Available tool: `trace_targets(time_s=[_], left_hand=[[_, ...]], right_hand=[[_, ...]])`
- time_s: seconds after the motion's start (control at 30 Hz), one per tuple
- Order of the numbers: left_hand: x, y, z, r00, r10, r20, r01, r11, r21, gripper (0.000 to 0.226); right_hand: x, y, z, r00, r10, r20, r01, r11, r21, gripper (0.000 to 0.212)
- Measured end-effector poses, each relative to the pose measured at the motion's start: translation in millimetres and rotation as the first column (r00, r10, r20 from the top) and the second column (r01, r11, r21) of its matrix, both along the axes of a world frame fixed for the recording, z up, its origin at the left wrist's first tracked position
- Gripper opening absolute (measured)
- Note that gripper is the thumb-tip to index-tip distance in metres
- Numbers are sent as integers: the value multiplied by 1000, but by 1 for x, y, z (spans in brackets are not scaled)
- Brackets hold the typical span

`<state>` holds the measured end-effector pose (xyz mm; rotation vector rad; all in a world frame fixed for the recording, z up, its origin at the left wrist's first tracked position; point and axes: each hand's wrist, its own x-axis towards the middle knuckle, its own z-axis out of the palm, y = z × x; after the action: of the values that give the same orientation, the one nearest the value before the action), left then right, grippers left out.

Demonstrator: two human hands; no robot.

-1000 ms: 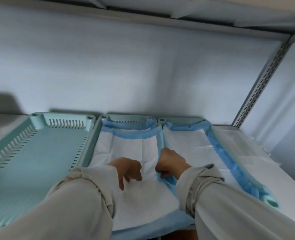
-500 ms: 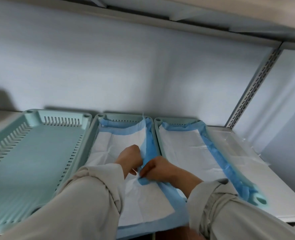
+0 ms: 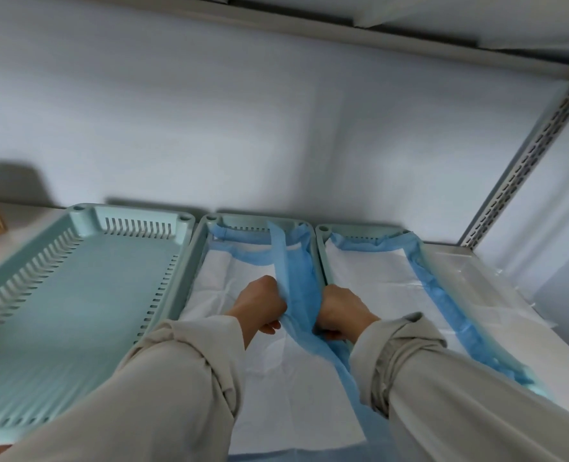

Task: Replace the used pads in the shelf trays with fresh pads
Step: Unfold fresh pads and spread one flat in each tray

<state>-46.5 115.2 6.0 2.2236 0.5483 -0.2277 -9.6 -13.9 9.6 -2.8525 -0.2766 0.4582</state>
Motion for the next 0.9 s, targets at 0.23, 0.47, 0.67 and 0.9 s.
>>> trace_targets(time_s=[0.23, 0.47, 0.67, 0.9], left_hand=[[0, -7, 9, 980, 19, 196, -43, 992, 119, 15], [-4, -23, 21, 977, -66, 203, 38, 990, 138, 19], [-4, -39, 9, 992, -58, 115, 57, 998, 9, 45], [4, -35, 0, 985, 59, 160, -51, 997, -52, 28]], right_hand=[[-19, -7, 17, 959, 117, 257, -164, 972, 168, 8], [-42, -37, 36, 949, 104, -298, 42, 894, 446, 13], [-24, -23, 4, 979, -63, -195, 121, 946, 302, 16], [-16, -45, -1, 967, -223, -121, 253, 875, 412, 21]])
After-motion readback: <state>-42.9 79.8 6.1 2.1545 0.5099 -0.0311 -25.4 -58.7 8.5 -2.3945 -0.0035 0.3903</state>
